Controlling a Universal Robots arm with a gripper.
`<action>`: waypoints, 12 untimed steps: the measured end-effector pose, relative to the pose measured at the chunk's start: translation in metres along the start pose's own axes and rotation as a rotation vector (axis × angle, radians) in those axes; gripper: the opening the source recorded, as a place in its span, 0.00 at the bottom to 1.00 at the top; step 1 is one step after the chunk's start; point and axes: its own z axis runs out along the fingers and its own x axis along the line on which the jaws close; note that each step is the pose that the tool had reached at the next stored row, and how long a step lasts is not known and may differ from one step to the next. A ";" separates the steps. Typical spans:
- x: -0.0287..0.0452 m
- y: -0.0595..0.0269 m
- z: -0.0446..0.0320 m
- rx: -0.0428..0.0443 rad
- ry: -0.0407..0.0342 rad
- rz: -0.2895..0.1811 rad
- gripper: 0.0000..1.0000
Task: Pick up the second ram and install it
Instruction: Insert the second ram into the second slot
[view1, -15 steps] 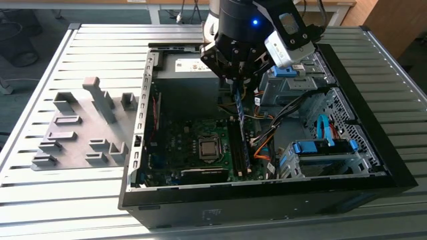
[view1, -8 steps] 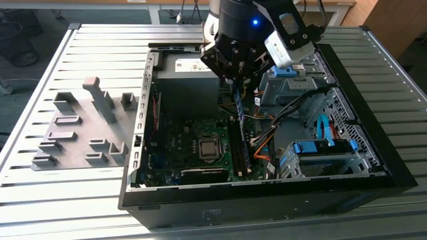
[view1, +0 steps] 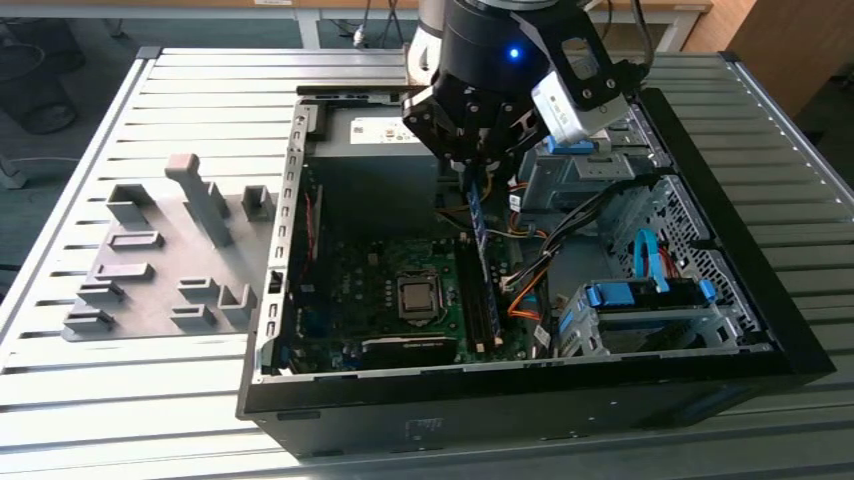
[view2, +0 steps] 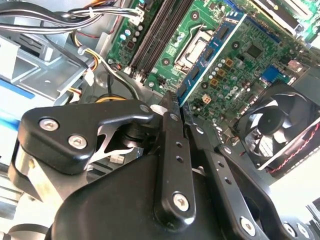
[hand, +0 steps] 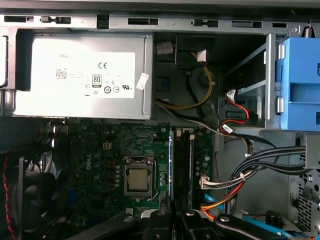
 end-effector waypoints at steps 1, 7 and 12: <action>0.0000 0.0000 0.0003 0.0002 0.0001 0.000 0.14; -0.0019 -0.0001 0.0047 -0.0001 0.0001 0.000 0.14; -0.0042 -0.0002 0.0106 0.0000 0.0001 0.000 0.14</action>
